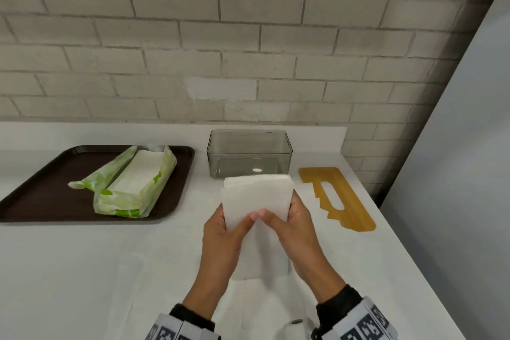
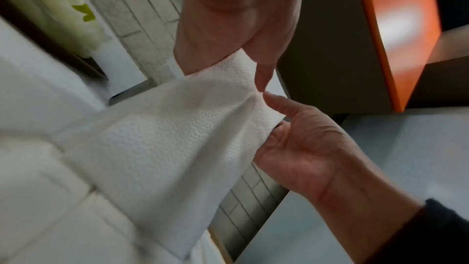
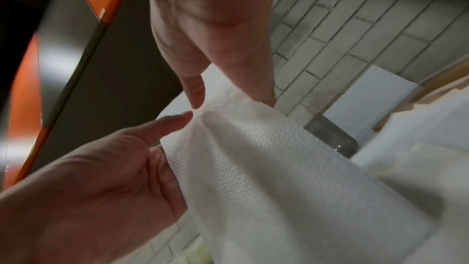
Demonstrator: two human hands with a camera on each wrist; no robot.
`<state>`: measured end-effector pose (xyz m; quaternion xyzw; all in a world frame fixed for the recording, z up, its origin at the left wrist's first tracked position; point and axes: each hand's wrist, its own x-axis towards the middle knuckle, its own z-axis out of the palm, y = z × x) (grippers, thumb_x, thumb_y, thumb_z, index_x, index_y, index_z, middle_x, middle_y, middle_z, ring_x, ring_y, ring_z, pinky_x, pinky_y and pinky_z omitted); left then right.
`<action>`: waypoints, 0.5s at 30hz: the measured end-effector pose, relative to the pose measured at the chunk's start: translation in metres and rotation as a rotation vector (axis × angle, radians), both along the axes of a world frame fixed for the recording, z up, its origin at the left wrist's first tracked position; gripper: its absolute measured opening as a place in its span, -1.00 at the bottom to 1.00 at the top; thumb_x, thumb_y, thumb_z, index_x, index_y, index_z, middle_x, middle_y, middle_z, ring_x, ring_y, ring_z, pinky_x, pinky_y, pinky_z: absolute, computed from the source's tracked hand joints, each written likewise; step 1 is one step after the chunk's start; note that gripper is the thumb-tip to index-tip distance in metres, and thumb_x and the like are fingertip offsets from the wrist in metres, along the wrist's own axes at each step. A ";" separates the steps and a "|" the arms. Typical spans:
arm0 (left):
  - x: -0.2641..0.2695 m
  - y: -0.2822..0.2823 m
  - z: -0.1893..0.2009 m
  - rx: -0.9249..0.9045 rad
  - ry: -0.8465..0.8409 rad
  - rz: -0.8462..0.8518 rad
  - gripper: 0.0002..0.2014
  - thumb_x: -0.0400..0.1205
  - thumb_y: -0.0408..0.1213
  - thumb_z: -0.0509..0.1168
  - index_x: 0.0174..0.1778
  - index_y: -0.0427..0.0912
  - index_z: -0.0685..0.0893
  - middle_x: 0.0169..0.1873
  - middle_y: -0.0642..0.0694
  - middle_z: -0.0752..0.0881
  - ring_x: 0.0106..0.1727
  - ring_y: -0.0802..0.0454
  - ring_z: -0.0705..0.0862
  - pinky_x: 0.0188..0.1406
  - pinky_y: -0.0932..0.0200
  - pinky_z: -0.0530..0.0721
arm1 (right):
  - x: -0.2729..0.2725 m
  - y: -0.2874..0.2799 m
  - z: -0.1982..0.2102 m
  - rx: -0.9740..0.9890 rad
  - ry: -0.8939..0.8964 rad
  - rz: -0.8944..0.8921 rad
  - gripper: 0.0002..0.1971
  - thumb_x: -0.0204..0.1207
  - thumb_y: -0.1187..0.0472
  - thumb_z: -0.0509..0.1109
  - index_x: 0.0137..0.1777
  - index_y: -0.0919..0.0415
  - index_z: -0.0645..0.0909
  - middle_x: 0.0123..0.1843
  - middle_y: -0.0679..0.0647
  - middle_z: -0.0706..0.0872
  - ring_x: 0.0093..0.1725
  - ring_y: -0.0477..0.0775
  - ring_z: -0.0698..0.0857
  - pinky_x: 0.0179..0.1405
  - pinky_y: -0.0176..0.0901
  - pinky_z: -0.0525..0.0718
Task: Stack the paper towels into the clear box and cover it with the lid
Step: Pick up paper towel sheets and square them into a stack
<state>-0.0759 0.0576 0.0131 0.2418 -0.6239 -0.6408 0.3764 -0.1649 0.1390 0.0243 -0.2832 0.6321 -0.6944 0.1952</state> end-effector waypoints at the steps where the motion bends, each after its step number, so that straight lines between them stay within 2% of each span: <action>1: -0.002 0.000 0.000 0.017 -0.008 0.009 -0.80 0.53 -0.23 0.41 0.02 0.13 0.68 -0.07 0.09 0.81 -0.05 0.10 0.78 -0.11 0.17 0.73 | -0.002 0.000 -0.002 0.031 -0.004 -0.002 -0.63 0.44 0.24 0.49 0.12 -0.18 0.50 0.09 -0.15 0.71 0.10 -0.10 0.71 -0.01 -0.25 0.73; 3: -0.004 -0.003 0.003 0.090 0.043 0.007 -0.81 0.53 -0.25 0.39 0.01 0.10 0.68 -0.09 0.06 0.82 -0.06 0.05 0.79 -0.15 0.14 0.74 | -0.009 0.005 -0.004 0.135 -0.001 0.023 -0.66 0.42 0.24 0.51 0.06 -0.16 0.52 0.07 -0.17 0.71 0.06 -0.12 0.71 -0.03 -0.26 0.72; 6: 0.003 -0.016 0.012 0.241 0.193 -0.005 -0.72 0.40 -0.24 0.40 0.04 -0.03 0.69 -0.07 0.03 0.83 -0.05 0.06 0.79 -0.13 0.16 0.73 | -0.015 0.017 -0.004 0.441 0.112 0.231 -0.70 0.36 0.28 0.55 0.03 -0.04 0.63 0.02 -0.14 0.76 0.01 -0.09 0.73 -0.04 -0.31 0.69; 8: 0.017 -0.031 0.014 0.215 0.222 0.050 -0.72 0.30 -0.22 0.47 -0.07 -0.05 0.72 -0.15 0.04 0.82 -0.06 0.05 0.76 -0.16 0.21 0.72 | -0.020 0.028 0.002 0.528 0.167 0.294 -0.76 0.35 0.29 0.57 -0.04 0.01 0.69 -0.04 -0.13 0.78 -0.07 -0.14 0.76 -0.13 -0.41 0.69; 10: 0.032 -0.042 0.013 0.131 0.172 0.082 -0.70 0.20 -0.16 0.60 -0.18 -0.01 0.76 -0.17 0.03 0.81 -0.10 0.07 0.75 -0.15 0.22 0.74 | -0.029 0.040 0.010 0.423 0.135 0.240 -0.80 0.33 0.31 0.58 -0.13 0.01 0.71 -0.13 -0.14 0.80 -0.13 -0.15 0.78 -0.16 -0.39 0.70; 11: 0.039 -0.045 0.010 0.106 0.142 0.088 -0.71 0.22 -0.16 0.61 -0.18 -0.01 0.76 -0.16 0.00 0.83 -0.12 0.09 0.77 -0.14 0.26 0.75 | -0.034 0.044 0.015 0.335 0.100 0.173 -0.81 0.32 0.32 0.59 -0.19 0.01 0.72 -0.19 -0.14 0.80 -0.17 -0.14 0.77 -0.19 -0.35 0.70; 13: 0.047 -0.046 0.002 0.085 0.092 0.089 -0.81 0.40 -0.37 0.49 -0.10 -0.09 0.73 -0.16 -0.02 0.84 -0.11 0.12 0.79 -0.14 0.36 0.73 | -0.043 0.047 0.017 0.184 0.060 0.026 -0.81 0.30 0.34 0.59 -0.28 0.03 0.71 -0.28 -0.14 0.76 -0.24 -0.13 0.72 -0.25 -0.29 0.65; 15: 0.048 -0.041 -0.006 0.083 0.058 0.100 -0.80 0.53 -0.51 0.36 -0.06 -0.12 0.70 -0.16 0.02 0.84 -0.10 0.17 0.78 -0.14 0.42 0.70 | -0.043 0.044 0.010 0.104 0.034 -0.039 -0.79 0.31 0.38 0.57 -0.30 0.03 0.68 -0.31 -0.15 0.72 -0.24 -0.08 0.67 -0.27 -0.26 0.59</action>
